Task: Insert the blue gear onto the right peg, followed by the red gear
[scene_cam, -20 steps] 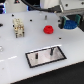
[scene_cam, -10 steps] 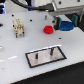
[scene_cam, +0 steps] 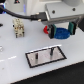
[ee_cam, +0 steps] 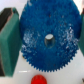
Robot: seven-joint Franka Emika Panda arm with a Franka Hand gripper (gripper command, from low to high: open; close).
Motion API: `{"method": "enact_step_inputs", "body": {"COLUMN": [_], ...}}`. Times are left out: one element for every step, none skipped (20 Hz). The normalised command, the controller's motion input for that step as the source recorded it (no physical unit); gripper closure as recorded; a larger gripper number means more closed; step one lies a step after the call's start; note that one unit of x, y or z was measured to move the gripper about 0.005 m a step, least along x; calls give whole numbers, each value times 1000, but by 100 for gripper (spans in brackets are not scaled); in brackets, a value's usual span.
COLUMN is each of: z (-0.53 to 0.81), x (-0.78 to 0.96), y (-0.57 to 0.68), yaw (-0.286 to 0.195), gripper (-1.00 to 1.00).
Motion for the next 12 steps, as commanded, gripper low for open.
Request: {"method": "enact_step_inputs", "body": {"z": [-4, 10, -24, -4, -50, -31, -16, -81, -19, -38, -9, -75], "x": [527, 463, 437, 476, 485, 405, 390, 316, 338, 364, 267, 242], "y": [-198, -301, -309, -222, -228, -186, -223, -201, -180, -141, -107, -8], "yaw": [0, 0, 0, 0, 0, 0, 0, 0, 0, 0, 0, 0], "gripper": [100, 100, 100, 100, 100, 100, 100, 100, 100, 100, 100, 100]}}
